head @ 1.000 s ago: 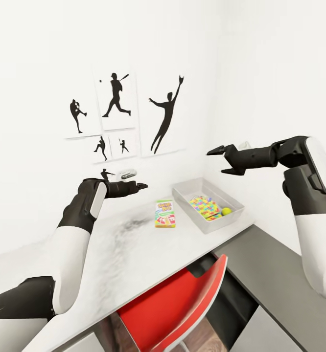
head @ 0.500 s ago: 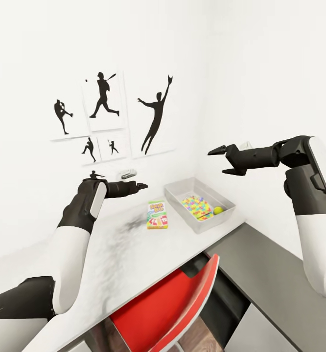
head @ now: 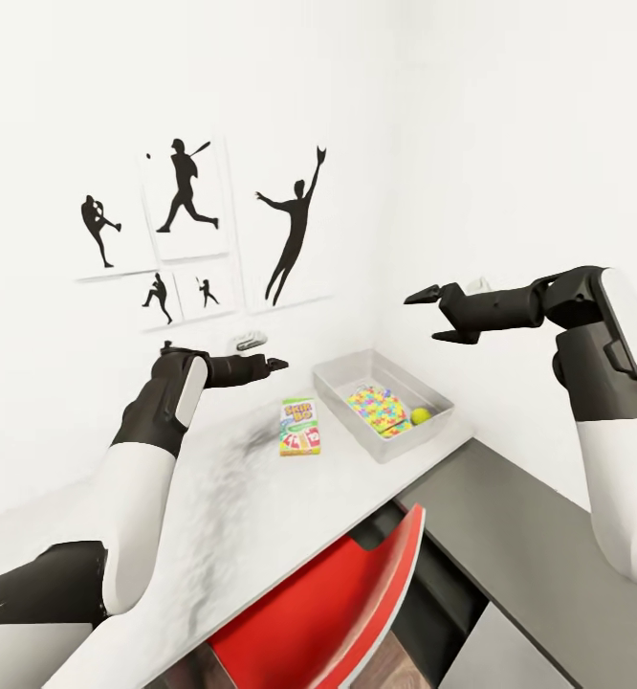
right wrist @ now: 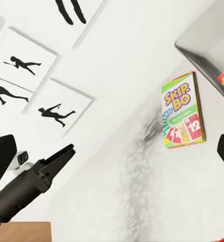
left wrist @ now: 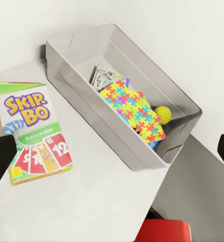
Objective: Put all the toys in the child's room - the three board games (two on the bed and one on the table), the two jigsaw puzzles on the table, and the tennis ball on the table - inside the toy box on the table in the child's room.
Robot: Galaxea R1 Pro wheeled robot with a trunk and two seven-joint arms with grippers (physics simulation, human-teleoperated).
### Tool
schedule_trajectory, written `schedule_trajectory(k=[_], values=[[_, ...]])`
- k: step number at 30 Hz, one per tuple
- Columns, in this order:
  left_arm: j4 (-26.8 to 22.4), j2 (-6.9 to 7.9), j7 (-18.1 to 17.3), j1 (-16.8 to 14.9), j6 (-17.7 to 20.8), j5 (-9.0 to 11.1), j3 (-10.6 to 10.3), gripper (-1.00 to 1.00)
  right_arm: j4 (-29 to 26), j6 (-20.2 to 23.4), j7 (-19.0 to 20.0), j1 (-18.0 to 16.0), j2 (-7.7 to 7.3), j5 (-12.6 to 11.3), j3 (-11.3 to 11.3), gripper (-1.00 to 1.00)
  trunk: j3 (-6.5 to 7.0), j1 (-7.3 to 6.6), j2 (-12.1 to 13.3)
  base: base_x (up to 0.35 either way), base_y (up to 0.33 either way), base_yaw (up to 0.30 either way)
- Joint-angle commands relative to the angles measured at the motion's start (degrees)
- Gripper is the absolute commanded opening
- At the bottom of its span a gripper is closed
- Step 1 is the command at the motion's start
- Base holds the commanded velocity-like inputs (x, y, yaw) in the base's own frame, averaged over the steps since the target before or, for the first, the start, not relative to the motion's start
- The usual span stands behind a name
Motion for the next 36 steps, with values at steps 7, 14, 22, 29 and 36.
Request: schedule_trajectory(k=[7, 14, 22, 29, 36], values=[[0.0, -0.04, 0.0, -0.1, 0.5, 0.3, 0.2, 1.00, 0.0, 0.2, -0.6, -0.1, 0.20, -0.4, 0.1, 1.00, -0.14, 0.05, -0.1, 0.048, 0.000, -0.002], [0.0, -0.06, 0.0, -0.1, 0.5, 0.3, 0.2, 1.00, 0.0, 0.2, -0.6, -0.1, 0.34, -0.4, 0.2, 1.00, -0.14, 0.05, -0.1, 0.103, -0.019, 0.000], [0.0, -0.06, 0.0, -0.1, 0.5, 0.3, 0.2, 1.00, -0.1, 0.2, -0.6, -0.1, 0.36, -0.4, 0.3, 1.00, -0.14, 0.05, -0.1, 0.153, -0.026, 0.000], [0.0, -0.07, 0.0, -0.1, 0.5, 0.3, 0.2, 1.00, -0.1, 0.2, -0.6, -0.1, 0.36, -0.4, 0.3, 1.00, -0.14, 0.05, -0.1, 0.102, -0.006, 0.000], [0.0, -0.12, 0.0, -0.1, 0.5, 0.3, 0.2, 1.00, -0.1, 0.2, -0.6, -0.2, 0.36, -0.4, 0.4, 1.00, -0.14, 0.05, -0.1, 0.046, 0.000, 0.000]])
